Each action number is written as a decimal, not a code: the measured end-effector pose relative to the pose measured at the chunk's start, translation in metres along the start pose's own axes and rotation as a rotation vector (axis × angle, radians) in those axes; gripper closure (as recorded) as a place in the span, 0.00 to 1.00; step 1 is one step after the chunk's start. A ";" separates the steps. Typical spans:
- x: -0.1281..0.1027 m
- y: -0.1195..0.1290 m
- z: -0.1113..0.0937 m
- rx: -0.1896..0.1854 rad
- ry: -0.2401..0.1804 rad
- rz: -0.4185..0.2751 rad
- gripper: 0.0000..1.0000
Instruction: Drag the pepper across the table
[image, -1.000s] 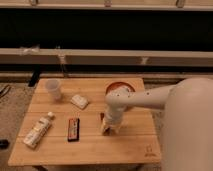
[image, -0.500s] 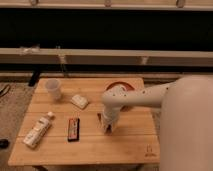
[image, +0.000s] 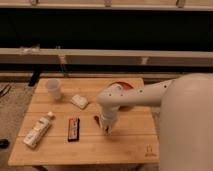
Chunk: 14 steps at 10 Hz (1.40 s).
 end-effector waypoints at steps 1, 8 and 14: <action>0.004 -0.001 0.004 0.025 0.026 -0.009 1.00; 0.024 -0.021 0.012 0.158 0.145 -0.029 1.00; 0.050 -0.045 0.007 0.185 0.173 0.028 1.00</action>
